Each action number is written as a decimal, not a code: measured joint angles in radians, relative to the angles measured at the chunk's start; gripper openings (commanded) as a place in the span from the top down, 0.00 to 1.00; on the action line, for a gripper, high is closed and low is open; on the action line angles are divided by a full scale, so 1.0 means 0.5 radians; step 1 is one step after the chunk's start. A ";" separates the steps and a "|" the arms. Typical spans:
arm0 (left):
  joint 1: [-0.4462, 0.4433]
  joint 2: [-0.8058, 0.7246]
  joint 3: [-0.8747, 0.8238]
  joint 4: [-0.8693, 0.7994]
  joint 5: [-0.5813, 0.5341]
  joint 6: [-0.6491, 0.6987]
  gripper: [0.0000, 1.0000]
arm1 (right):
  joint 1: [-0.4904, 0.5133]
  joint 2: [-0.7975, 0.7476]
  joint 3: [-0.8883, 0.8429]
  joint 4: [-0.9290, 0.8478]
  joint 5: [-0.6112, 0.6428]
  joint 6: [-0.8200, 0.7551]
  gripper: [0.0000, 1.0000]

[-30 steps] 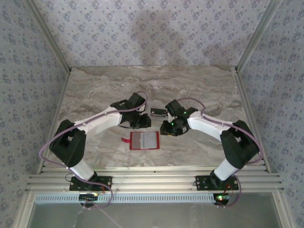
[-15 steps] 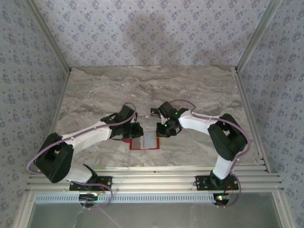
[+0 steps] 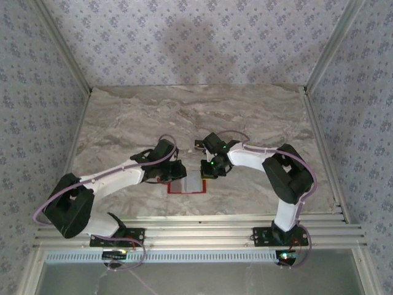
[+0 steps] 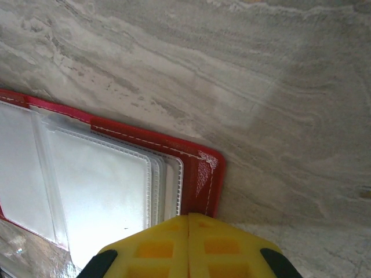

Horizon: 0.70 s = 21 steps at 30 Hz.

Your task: Take the credit cards out of the card holder

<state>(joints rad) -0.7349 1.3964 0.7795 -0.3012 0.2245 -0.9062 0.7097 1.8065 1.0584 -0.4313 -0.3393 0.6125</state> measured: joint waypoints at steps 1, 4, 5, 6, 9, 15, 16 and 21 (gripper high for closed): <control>-0.011 0.016 0.000 0.017 0.002 -0.006 0.85 | 0.000 0.000 0.000 0.001 0.000 0.000 0.93; -0.040 0.079 0.000 0.067 0.024 -0.027 0.86 | 0.000 0.000 -0.001 0.002 0.000 0.000 0.93; -0.052 0.104 0.000 0.090 0.038 -0.043 0.86 | 0.000 0.000 -0.002 0.004 0.000 0.000 0.93; -0.063 0.132 0.000 0.123 0.054 -0.055 0.86 | 0.000 0.000 -0.003 0.005 -0.001 0.001 0.93; -0.082 0.223 0.000 0.238 0.117 -0.105 0.86 | 0.000 0.000 -0.005 0.006 -0.001 0.001 0.93; -0.091 0.367 -0.024 0.533 0.272 -0.245 0.86 | 0.000 0.000 -0.010 0.014 -0.004 0.001 0.93; -0.091 0.388 -0.026 0.563 0.297 -0.264 0.86 | 0.000 0.000 -0.010 0.014 -0.004 0.000 0.93; -0.091 0.500 -0.027 0.641 0.369 -0.337 0.86 | 0.000 0.000 -0.013 0.019 -0.004 0.000 0.93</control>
<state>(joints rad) -0.7803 1.6463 0.7662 0.0193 0.4091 -1.0748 0.7097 1.8065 1.0519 -0.4217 -0.3412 0.6125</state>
